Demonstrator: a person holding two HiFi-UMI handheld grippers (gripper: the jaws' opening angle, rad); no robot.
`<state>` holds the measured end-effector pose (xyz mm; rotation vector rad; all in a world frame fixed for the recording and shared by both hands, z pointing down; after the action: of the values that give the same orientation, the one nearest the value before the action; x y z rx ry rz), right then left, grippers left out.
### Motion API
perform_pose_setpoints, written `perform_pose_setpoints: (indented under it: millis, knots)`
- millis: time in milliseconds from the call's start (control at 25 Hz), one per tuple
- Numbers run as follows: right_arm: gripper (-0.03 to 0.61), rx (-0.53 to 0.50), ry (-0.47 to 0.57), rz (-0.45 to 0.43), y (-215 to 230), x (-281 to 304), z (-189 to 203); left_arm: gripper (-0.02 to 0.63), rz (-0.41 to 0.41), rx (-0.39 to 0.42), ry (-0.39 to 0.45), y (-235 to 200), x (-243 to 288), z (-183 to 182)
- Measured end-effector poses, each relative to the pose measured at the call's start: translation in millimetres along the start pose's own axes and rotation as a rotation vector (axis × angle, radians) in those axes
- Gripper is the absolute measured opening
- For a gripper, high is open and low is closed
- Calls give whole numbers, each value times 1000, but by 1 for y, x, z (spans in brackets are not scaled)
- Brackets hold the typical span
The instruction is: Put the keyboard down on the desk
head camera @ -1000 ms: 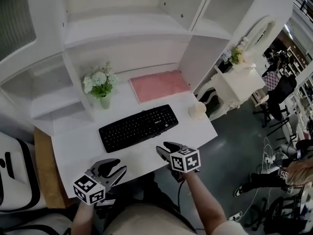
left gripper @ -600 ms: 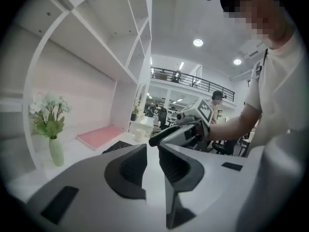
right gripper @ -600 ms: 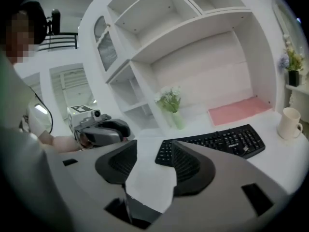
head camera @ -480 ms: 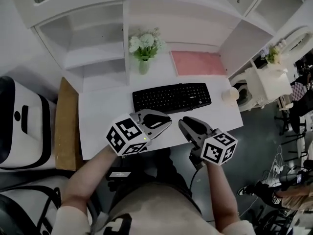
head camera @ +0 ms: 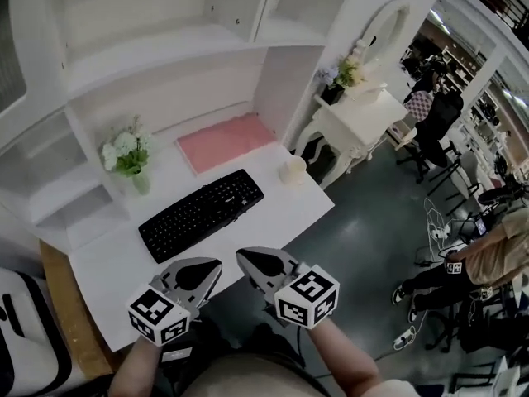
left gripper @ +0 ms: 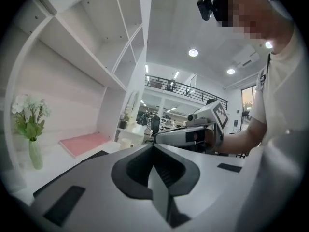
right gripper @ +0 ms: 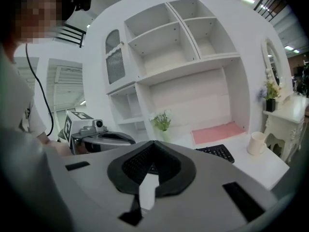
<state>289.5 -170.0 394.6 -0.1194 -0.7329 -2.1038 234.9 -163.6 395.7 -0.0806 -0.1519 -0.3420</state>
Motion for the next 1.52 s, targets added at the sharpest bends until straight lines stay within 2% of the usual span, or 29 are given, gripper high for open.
perform_pose_setpoints:
  millis: [160,280,640,920,1200,1360,1520]
  knots:
    - [23,-19,50,12,7,-30,-7,14,16,60,40,16,17,-22]
    - [23,-9,72,-6,11,-51,-8,14,6,49,66,28,24,-32]
    - [23,-33,129,-39,23,-113,-3,14,-67,4,16,86,43,-24]
    - [23,-43,117,-92,37,-170,16,14,-101,30,3,130,72,-28]
    - [23,-22,86,-108,40,-185,34,14,-188,22,-25,149,59,-23]
    - [23,-34,111,-178,34,-187,36,14,-264,-18,-32,156,41,-12]
    - [23,51,19,-295,22,-190,59,14,-309,-87,-44,174,25,6]
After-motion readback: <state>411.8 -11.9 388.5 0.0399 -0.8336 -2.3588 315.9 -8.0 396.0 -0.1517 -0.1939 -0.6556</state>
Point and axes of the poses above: the fingertips, and each gripper's own axes: x forward along the fingers, y to its right, z out of its underside, the point moved 1 cm from there along -x, backward along the fingers, and after that the axes turned 13 degrees about x, right-handed, at the moved point
